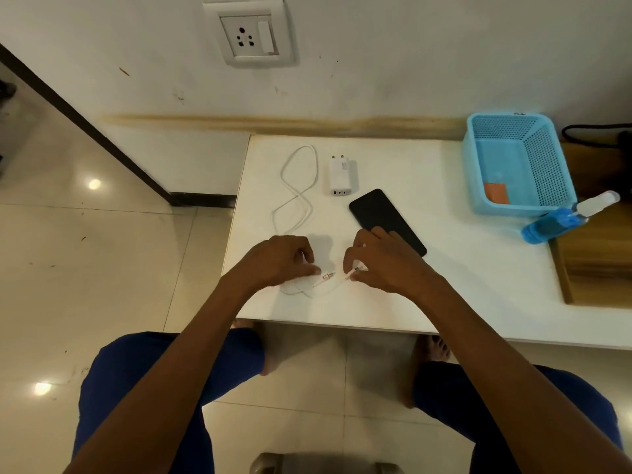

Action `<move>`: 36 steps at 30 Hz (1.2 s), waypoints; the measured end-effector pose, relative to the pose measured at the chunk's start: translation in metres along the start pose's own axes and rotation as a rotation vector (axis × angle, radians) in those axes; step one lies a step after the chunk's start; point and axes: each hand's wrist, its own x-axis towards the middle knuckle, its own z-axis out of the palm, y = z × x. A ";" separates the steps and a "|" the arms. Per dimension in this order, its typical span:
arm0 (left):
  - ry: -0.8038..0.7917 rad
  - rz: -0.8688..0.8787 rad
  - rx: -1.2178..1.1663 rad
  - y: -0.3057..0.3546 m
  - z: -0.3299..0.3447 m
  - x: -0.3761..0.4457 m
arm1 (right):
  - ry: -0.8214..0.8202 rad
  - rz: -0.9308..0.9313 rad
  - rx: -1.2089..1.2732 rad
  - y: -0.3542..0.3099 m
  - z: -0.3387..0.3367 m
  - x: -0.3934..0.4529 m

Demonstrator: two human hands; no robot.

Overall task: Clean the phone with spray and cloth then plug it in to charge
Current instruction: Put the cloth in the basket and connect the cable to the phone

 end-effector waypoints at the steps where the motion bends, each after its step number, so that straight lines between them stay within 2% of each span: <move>1: -0.014 0.030 0.049 0.002 0.006 0.000 | -0.009 0.006 -0.002 0.001 -0.001 0.001; 3: -0.024 0.077 0.121 0.005 0.018 0.002 | -0.026 0.037 0.060 0.006 -0.005 0.003; 7: 0.002 0.098 0.108 0.007 0.024 0.005 | -0.014 0.177 0.427 0.017 -0.015 0.000; 12: 0.139 0.096 -0.056 0.007 0.004 -0.003 | 0.046 0.498 1.189 0.031 -0.027 -0.008; 15: 0.126 0.118 -0.152 0.012 -0.003 -0.008 | 0.151 0.487 1.570 0.042 -0.033 -0.015; 17: 0.042 0.136 -0.120 0.017 0.001 -0.009 | 0.244 0.504 1.667 0.043 -0.035 -0.019; 21: -0.140 0.174 0.093 0.022 0.014 -0.004 | 0.373 0.677 1.531 0.040 -0.033 -0.020; 23: -0.181 0.177 0.123 0.024 0.017 0.001 | 0.421 0.741 1.330 0.039 -0.027 -0.023; 25: -0.180 0.188 0.121 0.025 0.017 0.005 | 0.401 0.751 1.090 0.039 -0.020 -0.028; 28: -0.101 0.192 0.109 0.032 0.020 0.010 | 0.309 0.712 0.787 0.042 -0.006 -0.036; 32: 0.119 0.134 0.063 0.043 0.022 0.016 | 0.202 0.740 0.624 0.043 0.011 -0.038; 36: 0.260 0.071 -0.017 0.059 0.023 0.017 | 0.232 0.713 0.421 0.036 0.021 -0.036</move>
